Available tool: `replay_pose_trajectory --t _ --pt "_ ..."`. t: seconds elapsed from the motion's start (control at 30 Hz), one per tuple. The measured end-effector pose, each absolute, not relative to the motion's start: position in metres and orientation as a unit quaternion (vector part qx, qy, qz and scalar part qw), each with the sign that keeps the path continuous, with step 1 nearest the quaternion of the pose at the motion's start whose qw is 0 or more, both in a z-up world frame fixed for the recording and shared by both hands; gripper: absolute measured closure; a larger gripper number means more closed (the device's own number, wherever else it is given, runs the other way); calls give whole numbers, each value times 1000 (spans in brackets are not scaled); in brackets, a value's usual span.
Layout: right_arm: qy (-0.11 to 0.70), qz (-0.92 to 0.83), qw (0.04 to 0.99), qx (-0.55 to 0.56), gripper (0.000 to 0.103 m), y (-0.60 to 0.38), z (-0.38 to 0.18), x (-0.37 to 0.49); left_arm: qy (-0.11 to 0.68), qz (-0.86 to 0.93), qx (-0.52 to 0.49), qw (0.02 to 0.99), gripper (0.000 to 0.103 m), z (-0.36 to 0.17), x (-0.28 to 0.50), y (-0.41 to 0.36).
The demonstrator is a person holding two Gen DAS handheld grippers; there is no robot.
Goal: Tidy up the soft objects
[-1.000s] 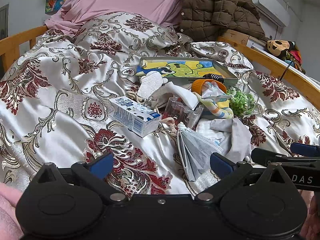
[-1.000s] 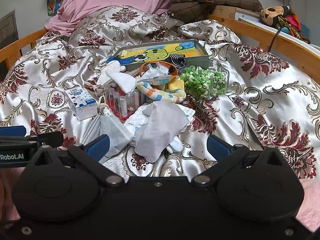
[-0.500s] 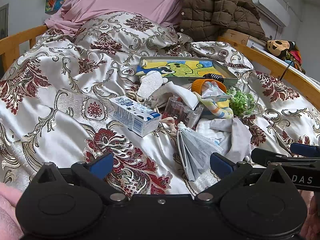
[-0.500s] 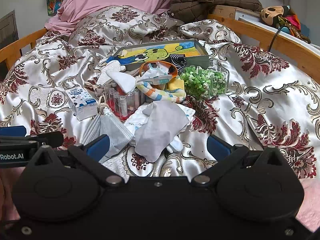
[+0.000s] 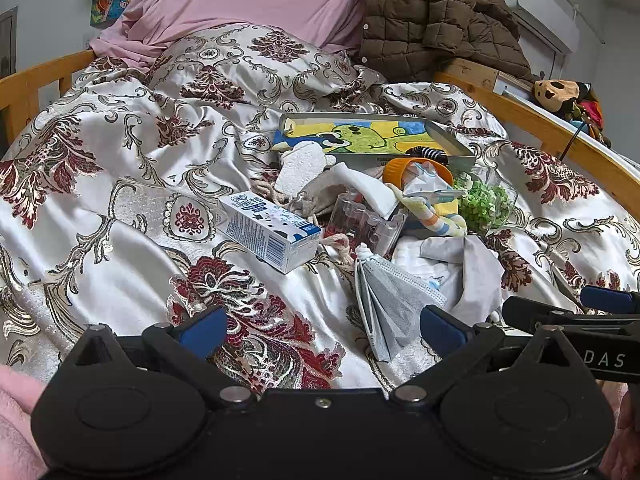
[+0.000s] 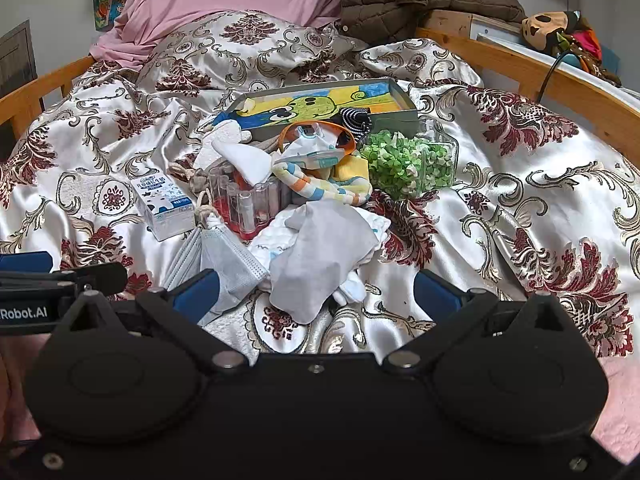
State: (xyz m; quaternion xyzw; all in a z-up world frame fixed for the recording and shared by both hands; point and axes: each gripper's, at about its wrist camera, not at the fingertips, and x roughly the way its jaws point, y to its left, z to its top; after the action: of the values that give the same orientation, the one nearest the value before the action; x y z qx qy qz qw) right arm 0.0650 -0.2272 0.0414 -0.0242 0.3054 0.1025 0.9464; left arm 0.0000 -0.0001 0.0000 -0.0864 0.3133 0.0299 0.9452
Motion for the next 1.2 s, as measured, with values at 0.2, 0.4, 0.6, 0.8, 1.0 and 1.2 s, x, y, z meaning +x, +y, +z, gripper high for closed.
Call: replay_pose_trajectory --t 0.2,0.4,0.6,0.8,1.0,1.2 --pt "306 102 946 -24 1 -227 41 65 314 30 -86 945 1 0 0 0" --pt "305 100 947 -20 1 -226 36 62 315 31 -85 945 1 0 0 0" --pt "304 94 948 6 1 -238 42 62 320 21 -85 944 1 0 2 1" --pt "308 113 945 -18 1 -241 48 70 329 -3 -55 943 1 1 16 2" --pt "326 138 934 -57 1 -238 52 103 354 -31 -51 934 2 -8 48 -1" --pt "346 155 924 -47 9 -236 41 136 374 -59 -36 925 4 -24 75 -10"
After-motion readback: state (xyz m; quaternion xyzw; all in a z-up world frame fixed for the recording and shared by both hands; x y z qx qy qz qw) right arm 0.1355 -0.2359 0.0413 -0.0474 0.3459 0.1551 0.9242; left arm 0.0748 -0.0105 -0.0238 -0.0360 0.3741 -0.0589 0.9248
